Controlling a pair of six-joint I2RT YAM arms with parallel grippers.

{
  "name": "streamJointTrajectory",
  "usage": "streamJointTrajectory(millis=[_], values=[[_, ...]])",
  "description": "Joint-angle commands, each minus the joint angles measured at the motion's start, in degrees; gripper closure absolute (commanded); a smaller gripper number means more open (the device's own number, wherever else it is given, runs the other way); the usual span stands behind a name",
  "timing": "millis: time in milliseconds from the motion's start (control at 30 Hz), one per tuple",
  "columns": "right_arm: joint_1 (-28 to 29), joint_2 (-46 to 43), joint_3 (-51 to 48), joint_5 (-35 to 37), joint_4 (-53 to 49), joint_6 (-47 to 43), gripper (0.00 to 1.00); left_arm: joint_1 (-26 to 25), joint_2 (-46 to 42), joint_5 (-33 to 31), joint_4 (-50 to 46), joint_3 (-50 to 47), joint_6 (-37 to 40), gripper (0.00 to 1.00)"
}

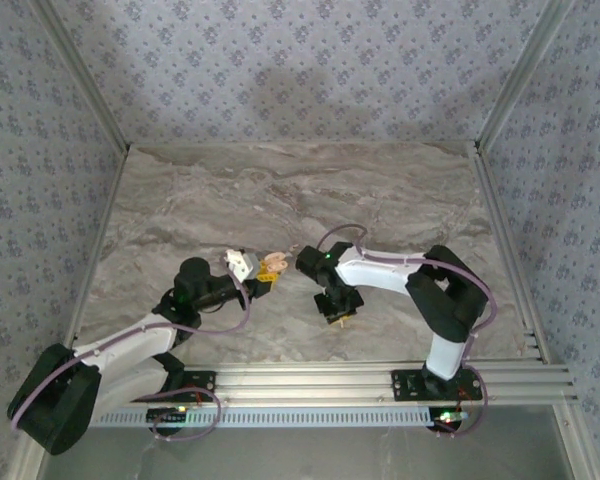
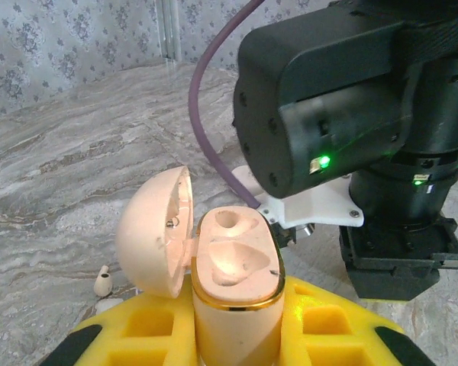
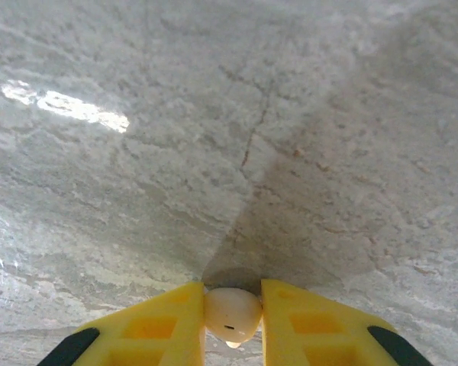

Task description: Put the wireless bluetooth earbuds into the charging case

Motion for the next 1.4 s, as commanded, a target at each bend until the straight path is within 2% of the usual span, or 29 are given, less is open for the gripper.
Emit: streamJointTrajectory(millis=[0,300,500,800,1067,1367], values=[[0.2,-3.8,-2.4,3.2,4.2,4.0,0.76,-0.3,2.5,-0.3,5.5,-0.7,0.4,0.81],[-2.0,-17.6,-9.3,10.4,19.0,11.5,0.77,-3.9,9.5,-4.2,15.3,-0.1,3.4,0.82],[-3.3,-26.9,-10.5,15.6,26.5,11.7,0.77,-5.0,16.0,-4.6,22.9,1.7,3.4,0.82],[-2.8,-37.2,-11.0,18.6,34.4,9.1,0.76,-6.0,24.2,-3.7,31.2,5.4,1.0,0.82],[-1.4,-37.4,-11.2,17.0,40.9,3.4,0.76,-7.0,25.9,-3.3,32.3,7.6,0.6,0.82],[-0.7,-35.8,-11.6,15.5,45.1,1.2,0.76,-7.1,26.1,-3.6,32.5,8.5,-0.9,0.82]])
